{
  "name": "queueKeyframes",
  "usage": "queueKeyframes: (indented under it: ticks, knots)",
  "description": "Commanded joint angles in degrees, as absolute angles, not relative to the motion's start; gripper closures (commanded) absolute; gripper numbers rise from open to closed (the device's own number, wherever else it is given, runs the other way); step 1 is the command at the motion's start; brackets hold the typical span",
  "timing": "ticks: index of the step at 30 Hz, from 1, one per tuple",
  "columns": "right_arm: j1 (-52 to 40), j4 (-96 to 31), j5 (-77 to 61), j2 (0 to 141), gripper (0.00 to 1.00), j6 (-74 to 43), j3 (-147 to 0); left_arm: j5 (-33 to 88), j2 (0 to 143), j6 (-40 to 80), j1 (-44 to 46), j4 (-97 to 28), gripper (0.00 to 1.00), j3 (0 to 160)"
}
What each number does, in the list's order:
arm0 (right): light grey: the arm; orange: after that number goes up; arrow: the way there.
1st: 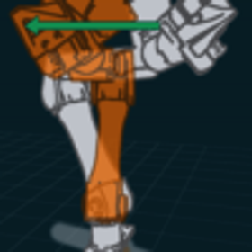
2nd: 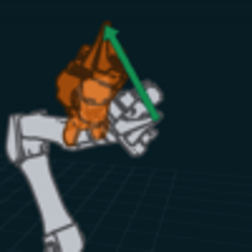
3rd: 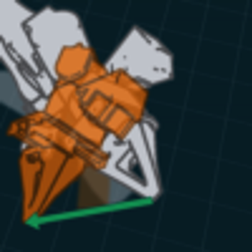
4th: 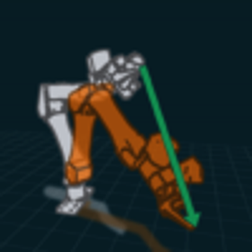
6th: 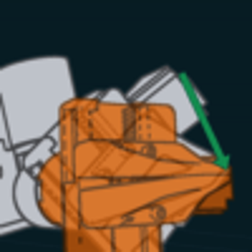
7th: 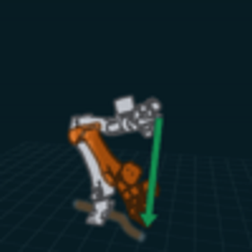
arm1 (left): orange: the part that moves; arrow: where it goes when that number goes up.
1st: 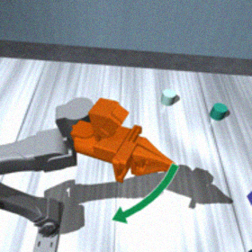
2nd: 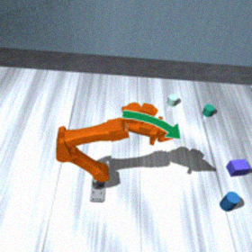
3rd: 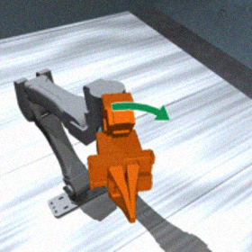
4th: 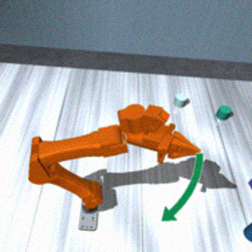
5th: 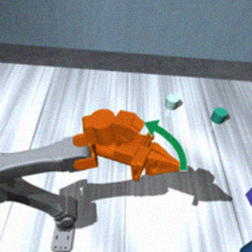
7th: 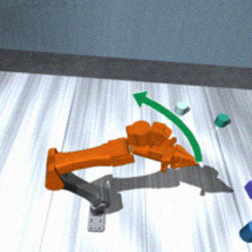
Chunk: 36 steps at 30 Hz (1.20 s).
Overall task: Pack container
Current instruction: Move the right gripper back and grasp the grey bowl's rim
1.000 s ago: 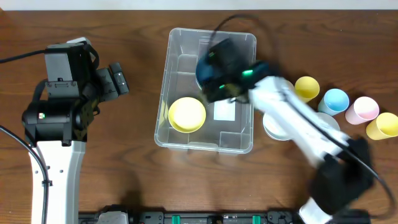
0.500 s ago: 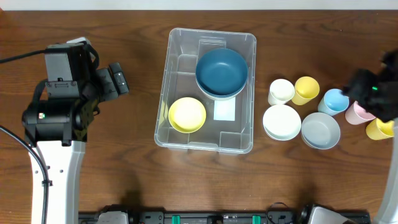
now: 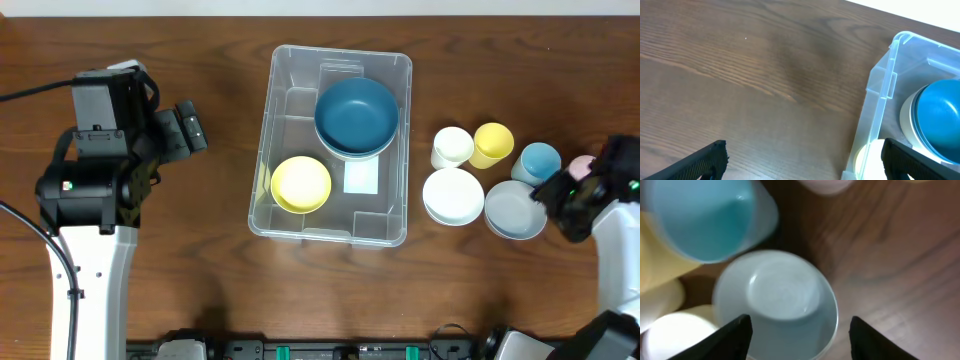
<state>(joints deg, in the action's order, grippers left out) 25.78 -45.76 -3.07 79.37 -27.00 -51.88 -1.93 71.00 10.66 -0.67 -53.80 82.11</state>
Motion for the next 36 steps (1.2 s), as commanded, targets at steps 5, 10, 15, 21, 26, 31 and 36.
queueKeyframes:
  ticks: [5, 10, 15, 21, 26, 31, 36]
  knots:
    - [26.24, -36.07, -3.14, 79.09, 0.39, -31.97, -39.42, -2.63, 71.18, 10.76, -0.95, -54.0, 0.02, 82.24]
    - [26.24, -32.93, -1.3, 79.09, 0.54, -31.92, -35.7, -2.63, 71.18, 10.76, -0.95, -54.0, 0.02, 82.24]
    - [26.24, -32.97, -1.28, 78.43, 0.81, -31.9, -36.16, -2.63, 71.18, 10.76, -0.95, -54.0, 0.02, 82.24]
    - [26.24, -36.64, -1.21, 72.99, 0.99, -31.55, -38.28, -2.63, 71.18, 10.76, -0.95, -54.0, 0.02, 82.24]
    - [26.11, -42.06, -2.0, 64.75, 0.99, -30.98, -42.09, -2.63, 71.18, 10.76, -0.95, -54.0, 0.02, 82.24]
    - [22.11, -48.95, -8.23, 58.22, 0.99, -28.32, -50.81, -2.63, 71.18, 10.76, -0.95, -54.0, 0.02, 82.24]
    - [10.17, -55.16, -12.29, 58.35, 0.99, -25.85, -63.61, -2.63, 71.18, 10.76, -0.95, -54.0, 0.02, 82.24]
